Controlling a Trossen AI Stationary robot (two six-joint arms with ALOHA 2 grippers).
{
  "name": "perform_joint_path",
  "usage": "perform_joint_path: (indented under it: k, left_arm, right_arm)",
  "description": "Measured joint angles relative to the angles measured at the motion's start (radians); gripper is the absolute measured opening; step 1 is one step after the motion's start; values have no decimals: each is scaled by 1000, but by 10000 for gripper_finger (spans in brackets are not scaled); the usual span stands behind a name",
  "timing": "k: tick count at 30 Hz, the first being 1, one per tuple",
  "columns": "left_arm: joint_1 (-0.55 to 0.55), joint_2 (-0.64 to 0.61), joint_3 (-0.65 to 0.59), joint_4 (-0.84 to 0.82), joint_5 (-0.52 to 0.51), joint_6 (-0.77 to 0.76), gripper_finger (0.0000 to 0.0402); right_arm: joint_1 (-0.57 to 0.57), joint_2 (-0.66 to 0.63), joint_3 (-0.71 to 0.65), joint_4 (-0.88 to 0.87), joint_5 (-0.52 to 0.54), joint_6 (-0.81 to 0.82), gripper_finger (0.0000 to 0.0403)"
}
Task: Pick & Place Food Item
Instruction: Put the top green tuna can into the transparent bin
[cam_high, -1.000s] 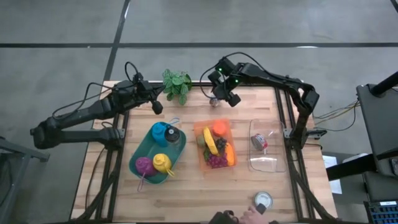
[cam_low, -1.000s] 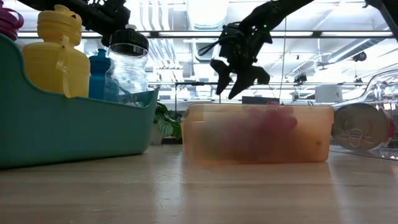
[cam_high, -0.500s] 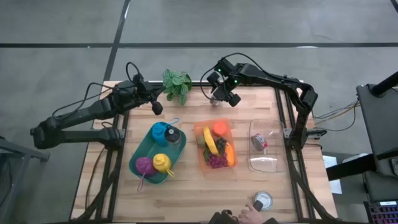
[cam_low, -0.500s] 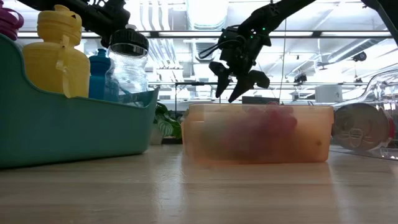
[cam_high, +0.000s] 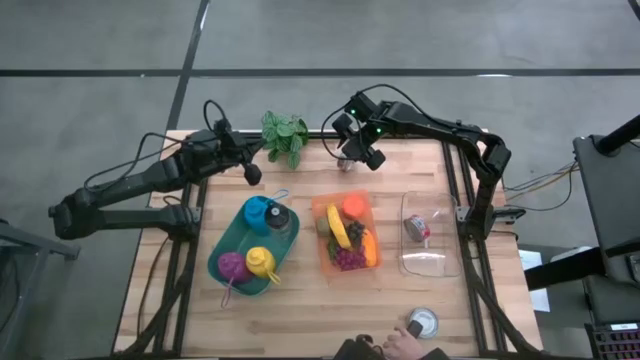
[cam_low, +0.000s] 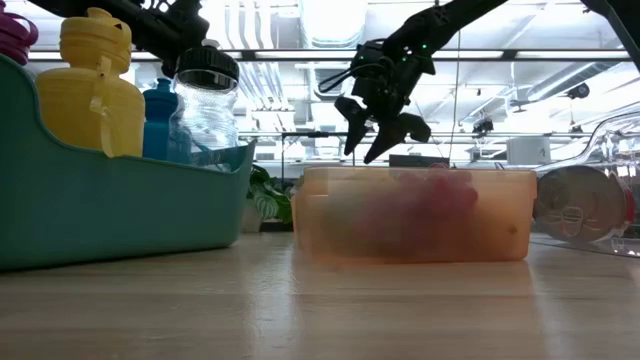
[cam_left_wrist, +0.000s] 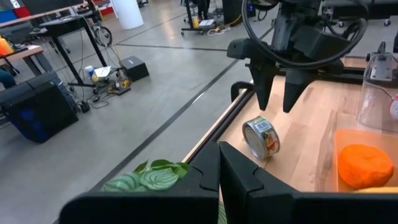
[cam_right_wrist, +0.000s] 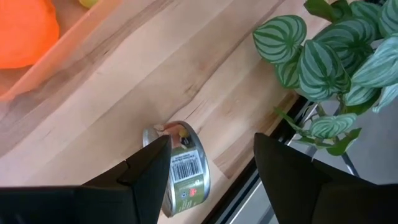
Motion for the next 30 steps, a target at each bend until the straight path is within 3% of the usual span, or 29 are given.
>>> perform_joint_path:
  k: [5,11,14,30]
  left_arm:
    - [0,0,0,-28,0,0,2]
    - [0,0,0,-42,0,0,2]
    - [0,0,0,-42,0,0,2]
    - [0,0,0,-44,0,0,2]
  right_arm:
    - [-5,0,-1,-2,-9,62,244]
    - [-18,0,-16,4,-30,-62,332]
    - [-21,0,-28,31,-31,-63,357]
    - [-51,1,-171,197,-36,-65,363]
